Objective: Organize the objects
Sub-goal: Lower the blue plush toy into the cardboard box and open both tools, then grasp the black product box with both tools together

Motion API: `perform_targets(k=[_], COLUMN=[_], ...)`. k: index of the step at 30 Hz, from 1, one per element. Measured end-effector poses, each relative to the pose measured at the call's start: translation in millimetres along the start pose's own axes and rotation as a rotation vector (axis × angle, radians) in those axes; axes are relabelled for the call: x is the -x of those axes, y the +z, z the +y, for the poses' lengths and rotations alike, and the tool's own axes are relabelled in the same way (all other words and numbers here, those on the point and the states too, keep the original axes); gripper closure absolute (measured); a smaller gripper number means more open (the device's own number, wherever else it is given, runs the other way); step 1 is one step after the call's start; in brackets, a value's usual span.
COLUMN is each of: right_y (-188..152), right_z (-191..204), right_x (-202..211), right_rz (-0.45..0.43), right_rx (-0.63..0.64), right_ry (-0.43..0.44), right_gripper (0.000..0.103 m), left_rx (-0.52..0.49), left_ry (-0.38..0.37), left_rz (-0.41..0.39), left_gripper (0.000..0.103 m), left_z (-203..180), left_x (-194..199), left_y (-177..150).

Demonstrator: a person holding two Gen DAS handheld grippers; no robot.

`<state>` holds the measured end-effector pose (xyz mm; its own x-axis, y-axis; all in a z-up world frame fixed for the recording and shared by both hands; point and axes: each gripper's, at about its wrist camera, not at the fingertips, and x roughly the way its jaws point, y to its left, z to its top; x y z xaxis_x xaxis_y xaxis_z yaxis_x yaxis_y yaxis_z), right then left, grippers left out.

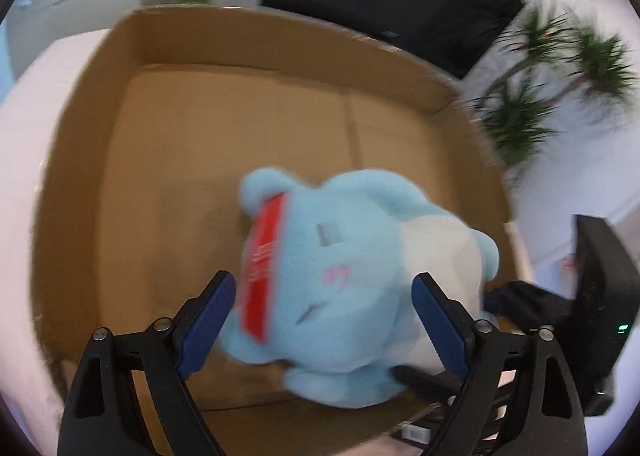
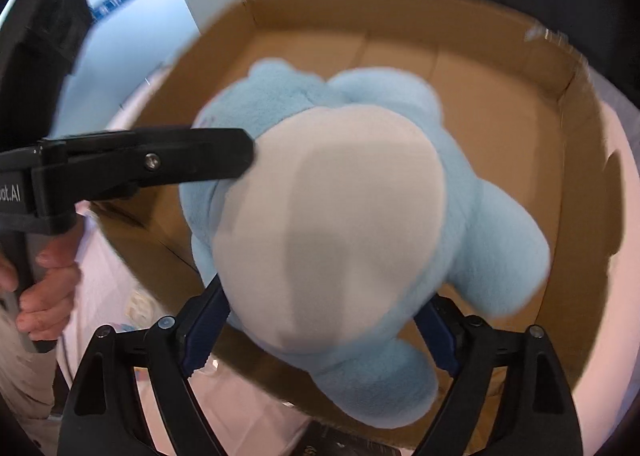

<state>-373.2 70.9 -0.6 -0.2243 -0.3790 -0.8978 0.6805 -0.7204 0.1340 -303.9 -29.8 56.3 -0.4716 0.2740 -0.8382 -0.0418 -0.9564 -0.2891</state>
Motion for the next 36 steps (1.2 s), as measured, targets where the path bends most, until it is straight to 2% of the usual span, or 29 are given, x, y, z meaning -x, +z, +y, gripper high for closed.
perform_targets(k=[3, 6, 7, 8, 11, 14, 15, 17, 21, 23, 24, 25, 26, 27, 28, 30, 32, 36], right_y=[-10, -29, -41, -44, -81, -105, -113, -127, -151, -170, -176, -181, -186, -190, -192, -199, -202, -204], right_z=[-6, -12, -14, -20, -28, -35, -36, -39, -50, -58, -60, -63, -65, -66, -66, -60, -54, -47], right_x=[3, 32, 46, 58, 94, 113, 115, 112, 92, 75, 69, 60, 52, 47, 41, 34, 31, 29], right_rz=[0.03, 0.0, -0.02, -0.04, -0.113, -0.154, -0.159, -0.163, -0.154, -0.139, -0.134, -0.125, -0.111, -0.101, -0.089, -0.086, -0.094, -0.104], right_rx=[-0.022, -0.024, -0.036, -0.045, -0.079, -0.112, -0.126, -0.165, -0.261, -0.315, -0.329, -0.35, -0.367, -0.387, -0.4, -0.398, -0.385, -0.364], right_ry=[-0.025, -0.058, -0.045, -0.028, 0.0, -0.012, -0.008, 0.007, 0.036, 0.065, 0.082, 0.113, 0.143, 0.178, 0.21, 0.198, 0.176, 0.161], right_gripper=[0.017, 0.017, 0.016, 0.015, 0.01, 0.006, 0.006, 0.006, 0.006, 0.01, 0.014, 0.021, 0.028, 0.033, 0.045, 0.048, 0.048, 0.048], left_rx=[0.027, 0.028, 0.029, 0.02, 0.006, -0.02, -0.027, -0.029, 0.003, 0.032, 0.042, 0.045, 0.057, 0.064, 0.065, 0.018, -0.02, -0.029], left_ry=[0.026, 0.012, -0.005, -0.017, -0.076, -0.161, -0.184, -0.218, -0.239, -0.266, -0.284, -0.29, -0.341, -0.382, -0.399, -0.379, -0.359, -0.354], left_rz=[-0.057, -0.099, -0.103, -0.104, -0.06, 0.02, 0.056, 0.085, 0.145, 0.191, 0.212, 0.228, 0.251, 0.267, 0.267, 0.229, 0.224, 0.224], left_gripper=[0.014, 0.014, 0.013, 0.012, 0.011, 0.011, 0.011, 0.011, 0.011, 0.013, 0.024, 0.034, 0.035, 0.041, 0.042, 0.042, 0.043, 0.043], left_z=[-2, -15, -17, -26, -53, -80, -91, -93, -98, -99, -99, -99, -101, -104, -104, -108, -114, -119], left_x=[18, 47, 52, 60, 68, 60, 52, 38, 7, -13, -22, -29, -37, -42, -43, -38, -38, -40], left_y=[-9, -24, -18, -26, -54, -80, -94, -100, -134, -145, -151, -154, -160, -163, -169, -174, -177, -178])
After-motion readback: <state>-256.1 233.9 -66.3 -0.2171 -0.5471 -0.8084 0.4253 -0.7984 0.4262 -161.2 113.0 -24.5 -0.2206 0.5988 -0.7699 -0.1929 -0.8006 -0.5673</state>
